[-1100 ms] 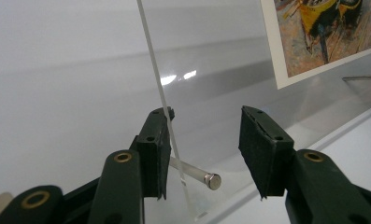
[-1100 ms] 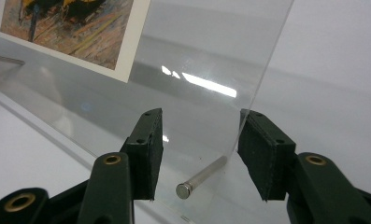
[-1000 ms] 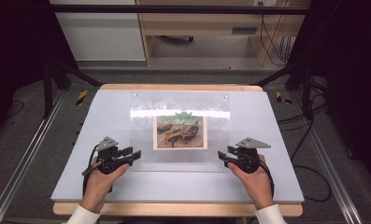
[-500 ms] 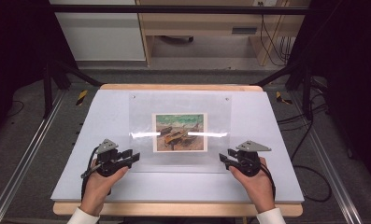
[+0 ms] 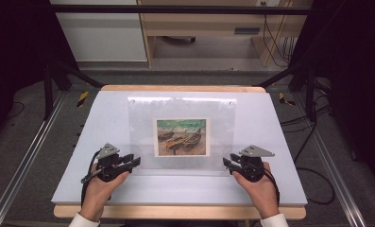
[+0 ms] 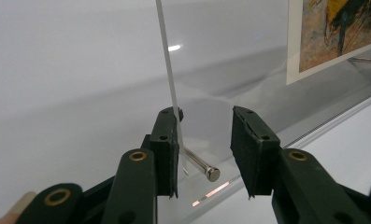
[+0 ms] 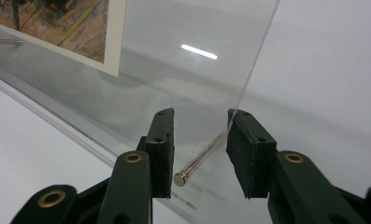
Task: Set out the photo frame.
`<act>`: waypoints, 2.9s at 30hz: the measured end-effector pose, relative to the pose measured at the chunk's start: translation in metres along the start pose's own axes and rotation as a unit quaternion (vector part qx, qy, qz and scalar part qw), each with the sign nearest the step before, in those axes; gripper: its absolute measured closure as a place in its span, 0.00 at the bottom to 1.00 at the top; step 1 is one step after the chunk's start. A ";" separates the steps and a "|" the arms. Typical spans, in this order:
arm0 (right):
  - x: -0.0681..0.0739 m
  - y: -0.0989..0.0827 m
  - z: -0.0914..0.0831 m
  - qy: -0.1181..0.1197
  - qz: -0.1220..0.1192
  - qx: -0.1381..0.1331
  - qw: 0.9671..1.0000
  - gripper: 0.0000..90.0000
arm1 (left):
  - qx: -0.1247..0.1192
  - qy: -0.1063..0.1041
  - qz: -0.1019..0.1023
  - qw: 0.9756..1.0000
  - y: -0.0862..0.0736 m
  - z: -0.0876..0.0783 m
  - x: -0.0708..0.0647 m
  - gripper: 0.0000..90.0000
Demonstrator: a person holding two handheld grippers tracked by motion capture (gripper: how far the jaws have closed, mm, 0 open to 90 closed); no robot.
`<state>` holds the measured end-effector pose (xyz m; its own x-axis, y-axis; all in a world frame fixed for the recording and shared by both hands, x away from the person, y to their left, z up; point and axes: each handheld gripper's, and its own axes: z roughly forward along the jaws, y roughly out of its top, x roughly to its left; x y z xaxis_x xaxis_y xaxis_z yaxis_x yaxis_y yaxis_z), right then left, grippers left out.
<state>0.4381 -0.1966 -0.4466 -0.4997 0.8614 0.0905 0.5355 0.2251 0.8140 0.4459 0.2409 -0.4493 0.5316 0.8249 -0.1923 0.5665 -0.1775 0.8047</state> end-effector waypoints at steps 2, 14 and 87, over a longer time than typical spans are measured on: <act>0.000 -0.001 0.000 0.000 0.000 0.000 1.000 0.70 | 0.001 0.001 0.002 1.000 -0.001 0.000 0.000 0.69; 0.001 -0.003 -0.001 0.000 -0.004 0.001 1.000 0.71 | 0.001 0.001 0.005 1.000 -0.003 -0.001 -0.002 0.69; 0.008 -0.019 -0.007 0.004 -0.018 0.022 1.000 0.74 | 0.028 0.002 0.036 0.999 -0.018 -0.004 -0.009 0.69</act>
<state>0.4192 -0.1970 -0.4572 -0.5236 0.8494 0.0667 0.5464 0.2747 0.7912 0.4286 0.2390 -0.4596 0.5701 0.8109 -0.1321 0.5604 -0.2663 0.7842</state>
